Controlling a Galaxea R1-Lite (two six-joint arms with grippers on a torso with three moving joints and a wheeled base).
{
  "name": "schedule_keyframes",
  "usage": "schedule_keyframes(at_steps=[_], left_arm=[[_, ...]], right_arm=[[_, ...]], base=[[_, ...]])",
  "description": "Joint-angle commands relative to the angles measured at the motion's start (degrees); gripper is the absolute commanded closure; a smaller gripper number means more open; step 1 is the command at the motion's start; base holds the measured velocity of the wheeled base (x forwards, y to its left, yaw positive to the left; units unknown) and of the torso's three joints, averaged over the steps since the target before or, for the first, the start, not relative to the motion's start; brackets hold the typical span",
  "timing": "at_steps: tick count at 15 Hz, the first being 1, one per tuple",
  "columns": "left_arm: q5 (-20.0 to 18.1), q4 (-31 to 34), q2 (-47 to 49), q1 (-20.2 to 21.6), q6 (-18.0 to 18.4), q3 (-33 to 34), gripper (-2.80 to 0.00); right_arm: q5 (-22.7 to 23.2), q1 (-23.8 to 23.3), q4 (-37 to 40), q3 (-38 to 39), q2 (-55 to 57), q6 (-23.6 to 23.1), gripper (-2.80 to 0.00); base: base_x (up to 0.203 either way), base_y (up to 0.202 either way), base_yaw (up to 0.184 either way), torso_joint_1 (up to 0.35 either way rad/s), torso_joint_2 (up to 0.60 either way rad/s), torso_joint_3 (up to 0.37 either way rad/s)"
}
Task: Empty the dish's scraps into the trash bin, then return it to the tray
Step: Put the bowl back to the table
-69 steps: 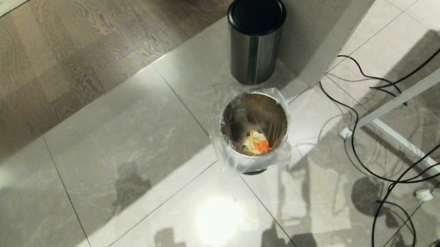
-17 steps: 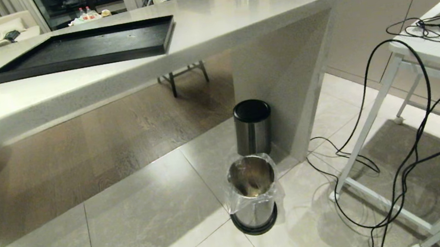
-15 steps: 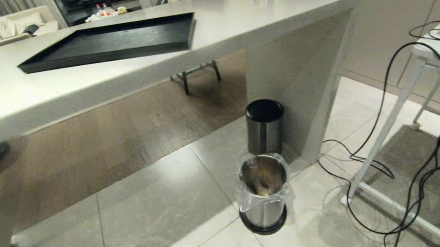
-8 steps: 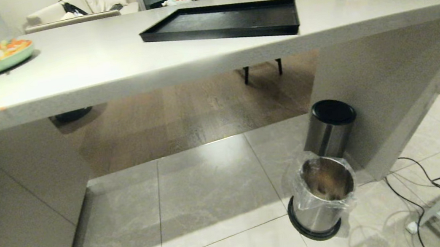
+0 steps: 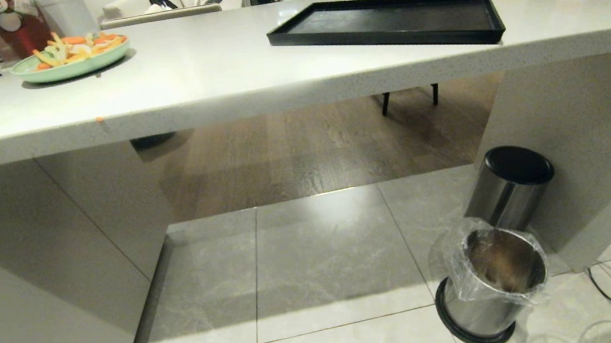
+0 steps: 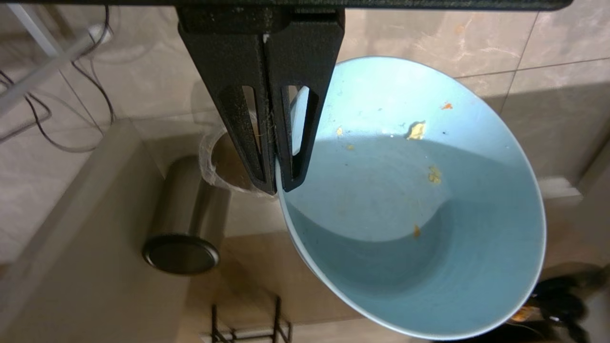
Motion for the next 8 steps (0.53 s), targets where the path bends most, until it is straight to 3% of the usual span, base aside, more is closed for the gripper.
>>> schedule_keyframes(at_steps=[1, 8], left_arm=[[0.05, -0.06, 0.06, 0.0, -0.03, 0.0, 0.0], [0.05, -0.06, 0.06, -0.02, -0.06, 0.0, 0.0]], right_arm=[[0.02, 0.04, -0.08, 0.0, 0.07, 0.01, 0.0], [0.02, 0.04, 0.0, 0.0, 0.07, 0.01, 0.0]], base=[[0.0, 0.0, 0.0, 0.0, 0.0, 0.0], [0.0, 0.0, 0.0, 0.0, 0.0, 0.0]])
